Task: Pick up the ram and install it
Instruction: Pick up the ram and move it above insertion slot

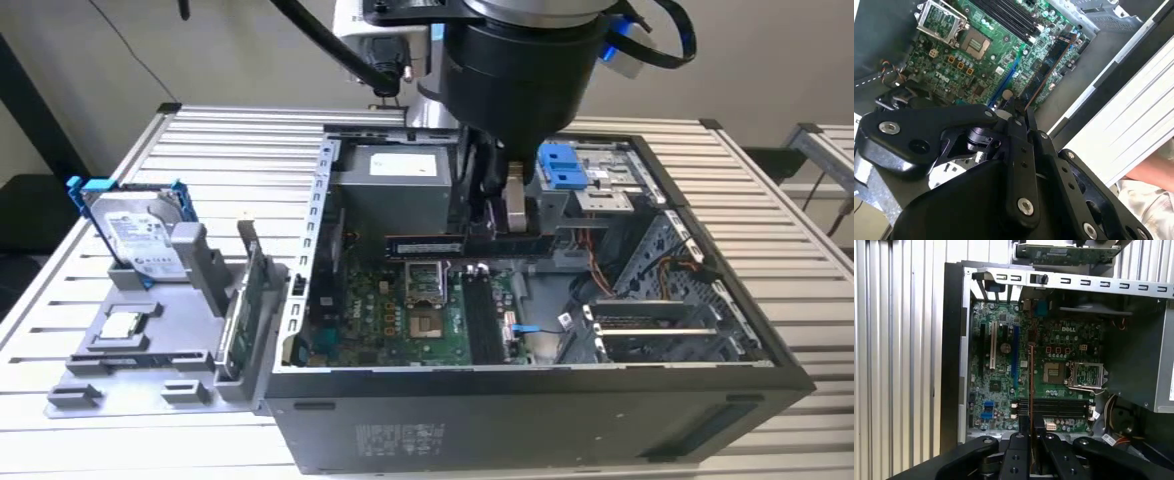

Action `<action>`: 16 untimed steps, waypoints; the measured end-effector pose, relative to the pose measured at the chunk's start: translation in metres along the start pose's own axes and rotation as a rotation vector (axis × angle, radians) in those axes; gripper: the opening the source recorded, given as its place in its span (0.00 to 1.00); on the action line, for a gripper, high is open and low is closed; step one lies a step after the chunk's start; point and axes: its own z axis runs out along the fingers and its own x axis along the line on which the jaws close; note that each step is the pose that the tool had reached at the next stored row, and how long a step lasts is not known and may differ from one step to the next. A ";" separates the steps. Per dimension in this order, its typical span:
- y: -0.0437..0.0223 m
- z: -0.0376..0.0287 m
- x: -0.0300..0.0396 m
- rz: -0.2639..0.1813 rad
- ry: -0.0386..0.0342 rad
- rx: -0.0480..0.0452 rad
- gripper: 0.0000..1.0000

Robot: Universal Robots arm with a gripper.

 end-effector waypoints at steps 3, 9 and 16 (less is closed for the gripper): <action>-0.0063 0.0001 0.0002 0.000 0.0000 0.0000 0.15; -0.0188 0.0002 0.0006 0.000 0.0000 0.0000 0.15; -0.0323 0.0004 0.0011 0.000 0.0000 0.0000 0.15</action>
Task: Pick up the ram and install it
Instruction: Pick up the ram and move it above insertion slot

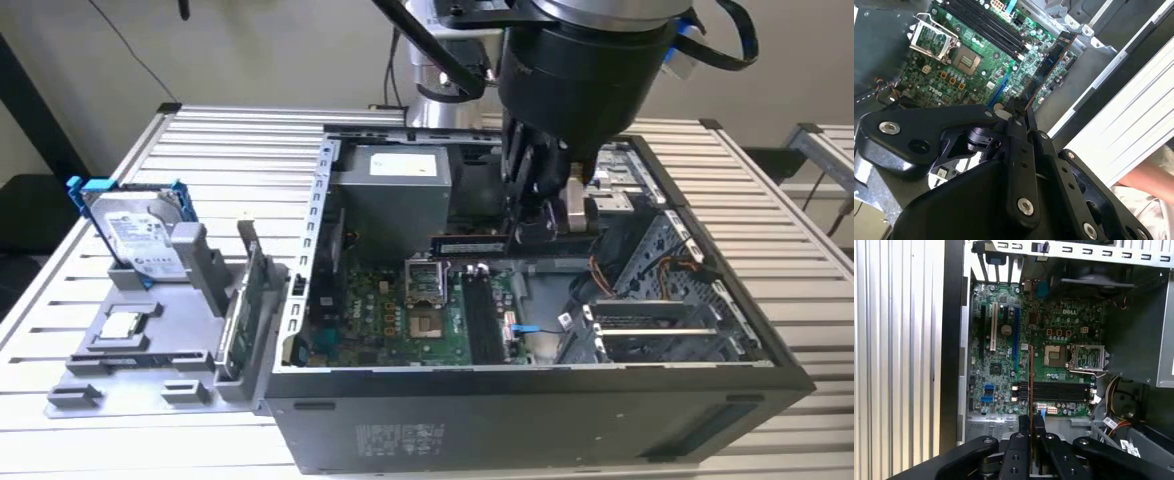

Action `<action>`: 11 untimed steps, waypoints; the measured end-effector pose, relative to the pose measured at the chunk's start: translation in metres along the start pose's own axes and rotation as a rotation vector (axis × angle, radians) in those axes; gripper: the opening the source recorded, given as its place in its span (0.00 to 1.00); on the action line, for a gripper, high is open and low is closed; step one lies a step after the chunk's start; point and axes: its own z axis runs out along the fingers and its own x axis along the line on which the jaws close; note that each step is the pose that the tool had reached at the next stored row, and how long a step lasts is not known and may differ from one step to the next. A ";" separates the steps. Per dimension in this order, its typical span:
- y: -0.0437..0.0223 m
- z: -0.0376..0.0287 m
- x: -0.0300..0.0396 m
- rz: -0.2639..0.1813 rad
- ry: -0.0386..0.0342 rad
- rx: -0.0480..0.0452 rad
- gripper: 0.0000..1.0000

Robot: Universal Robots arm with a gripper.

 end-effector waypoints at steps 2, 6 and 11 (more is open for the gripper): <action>-0.0036 0.0001 0.0001 0.000 0.0000 0.0000 0.15; -0.0109 0.0001 0.0004 0.000 0.0000 0.0000 0.15; -0.0185 0.0002 0.0006 0.000 0.0000 0.0000 0.15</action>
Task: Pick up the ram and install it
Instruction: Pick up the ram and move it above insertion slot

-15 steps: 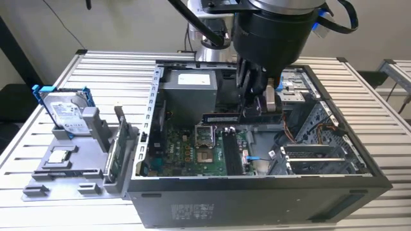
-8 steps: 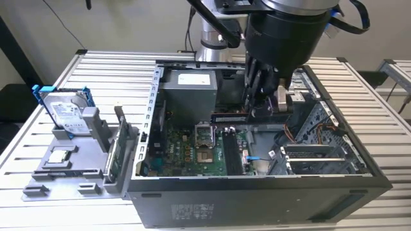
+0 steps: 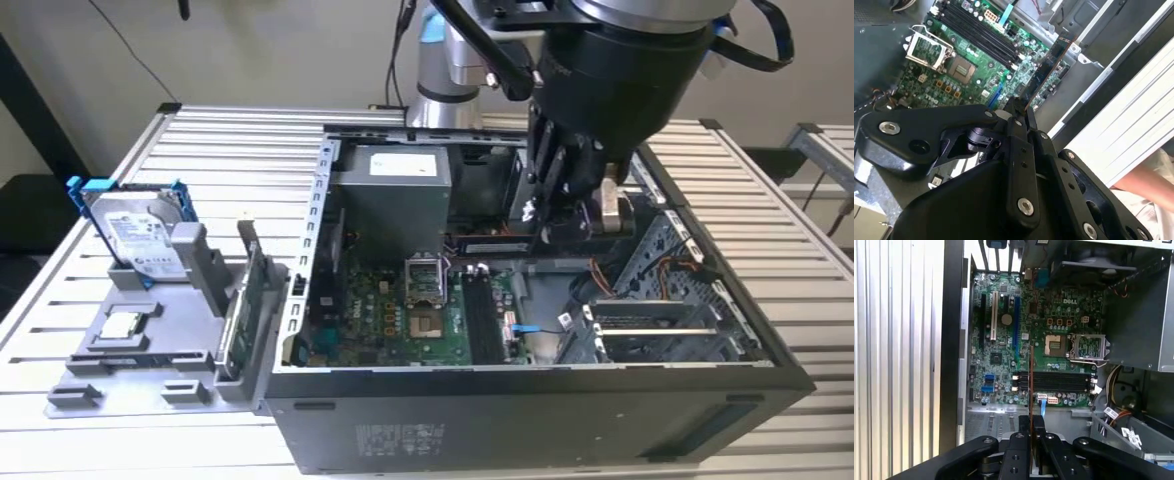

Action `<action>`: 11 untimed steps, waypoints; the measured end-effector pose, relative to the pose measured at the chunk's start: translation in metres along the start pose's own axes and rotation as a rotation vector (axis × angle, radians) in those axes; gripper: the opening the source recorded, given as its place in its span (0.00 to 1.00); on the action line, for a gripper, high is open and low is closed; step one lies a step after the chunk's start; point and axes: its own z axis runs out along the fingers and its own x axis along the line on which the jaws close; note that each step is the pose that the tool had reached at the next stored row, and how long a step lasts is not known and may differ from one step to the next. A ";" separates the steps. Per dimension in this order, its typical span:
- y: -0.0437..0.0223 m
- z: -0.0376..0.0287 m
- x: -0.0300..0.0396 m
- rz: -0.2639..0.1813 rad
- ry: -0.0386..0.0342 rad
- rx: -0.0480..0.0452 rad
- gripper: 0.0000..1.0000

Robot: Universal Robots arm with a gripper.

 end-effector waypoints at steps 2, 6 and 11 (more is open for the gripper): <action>-0.0019 0.0000 0.0001 0.000 0.0000 0.0000 0.15; -0.0027 0.0001 0.0001 0.000 -0.0001 0.0000 0.15; -0.0029 0.0001 -0.0004 0.000 -0.0002 0.0000 0.15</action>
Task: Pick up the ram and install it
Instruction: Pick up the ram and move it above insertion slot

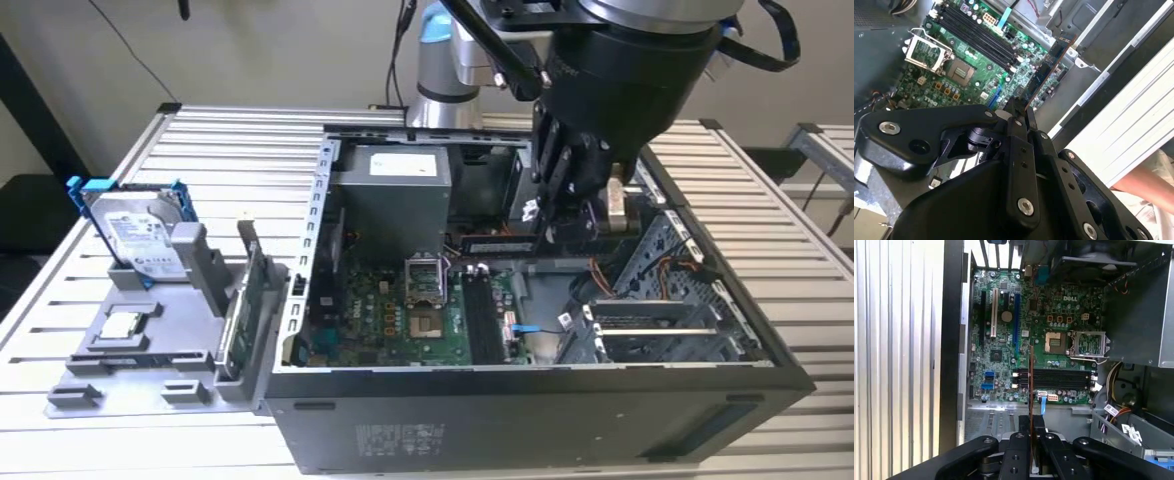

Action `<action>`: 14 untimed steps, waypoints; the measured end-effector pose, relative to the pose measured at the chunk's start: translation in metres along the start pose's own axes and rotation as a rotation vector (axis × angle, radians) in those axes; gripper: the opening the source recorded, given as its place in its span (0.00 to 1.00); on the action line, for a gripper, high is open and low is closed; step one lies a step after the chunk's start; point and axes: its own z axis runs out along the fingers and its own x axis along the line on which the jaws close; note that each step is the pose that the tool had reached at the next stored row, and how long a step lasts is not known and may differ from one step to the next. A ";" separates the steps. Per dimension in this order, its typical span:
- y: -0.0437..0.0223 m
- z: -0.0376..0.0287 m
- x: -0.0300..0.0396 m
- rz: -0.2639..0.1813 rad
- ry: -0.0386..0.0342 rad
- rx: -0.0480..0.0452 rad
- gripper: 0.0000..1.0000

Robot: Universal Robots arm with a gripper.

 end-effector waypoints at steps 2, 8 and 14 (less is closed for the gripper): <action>0.0000 0.0000 -0.0008 0.000 0.0002 0.0000 0.15; -0.0001 0.0004 -0.0062 0.000 0.0001 0.0000 0.15; -0.0003 0.0009 -0.0129 0.000 0.0000 0.0000 0.15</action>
